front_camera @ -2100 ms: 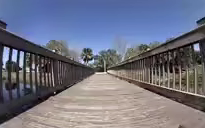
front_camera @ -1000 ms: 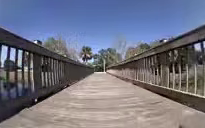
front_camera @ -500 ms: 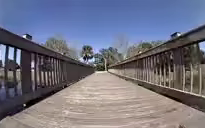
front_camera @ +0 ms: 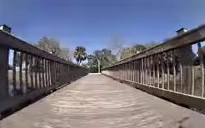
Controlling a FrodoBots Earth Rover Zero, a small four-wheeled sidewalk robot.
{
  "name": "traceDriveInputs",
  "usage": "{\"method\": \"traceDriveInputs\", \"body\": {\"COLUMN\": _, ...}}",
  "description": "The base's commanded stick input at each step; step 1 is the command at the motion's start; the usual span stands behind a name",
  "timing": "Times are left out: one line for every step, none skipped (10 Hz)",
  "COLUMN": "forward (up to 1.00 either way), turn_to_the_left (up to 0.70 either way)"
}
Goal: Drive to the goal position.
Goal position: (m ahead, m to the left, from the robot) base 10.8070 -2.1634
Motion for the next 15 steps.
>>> {"method": "traceDriveInputs", "body": {"forward": 0.7, "turn_to_the_left": 0.0}}
{"method": "traceDriveInputs", "body": {"forward": 0.7, "turn_to_the_left": 0.0}}
{"method": "traceDriveInputs", "body": {"forward": 0.7, "turn_to_the_left": 0.0}}
{"method": "traceDriveInputs", "body": {"forward": 0.7, "turn_to_the_left": 0.0}}
{"method": "traceDriveInputs", "body": {"forward": 0.7, "turn_to_the_left": 0.0}}
{"method": "traceDriveInputs", "body": {"forward": 0.7, "turn_to_the_left": 0.0}}
{"method": "traceDriveInputs", "body": {"forward": 0.7, "turn_to_the_left": 0.0}}
{"method": "traceDriveInputs", "body": {"forward": 0.7, "turn_to_the_left": 0.0}}
{"method": "traceDriveInputs", "body": {"forward": 0.7, "turn_to_the_left": 0.0}}
{"method": "traceDriveInputs", "body": {"forward": 0.7, "turn_to_the_left": 0.0}}
{"method": "traceDriveInputs", "body": {"forward": 0.7, "turn_to_the_left": 0.0}}
{"method": "traceDriveInputs", "body": {"forward": 0.7, "turn_to_the_left": 0.0}}
{"method": "traceDriveInputs", "body": {"forward": 0.7, "turn_to_the_left": 0.0}}
{"method": "traceDriveInputs", "body": {"forward": 0.7, "turn_to_the_left": 0.0}}
{"method": "traceDriveInputs", "body": {"forward": 0.7, "turn_to_the_left": 0.0}}
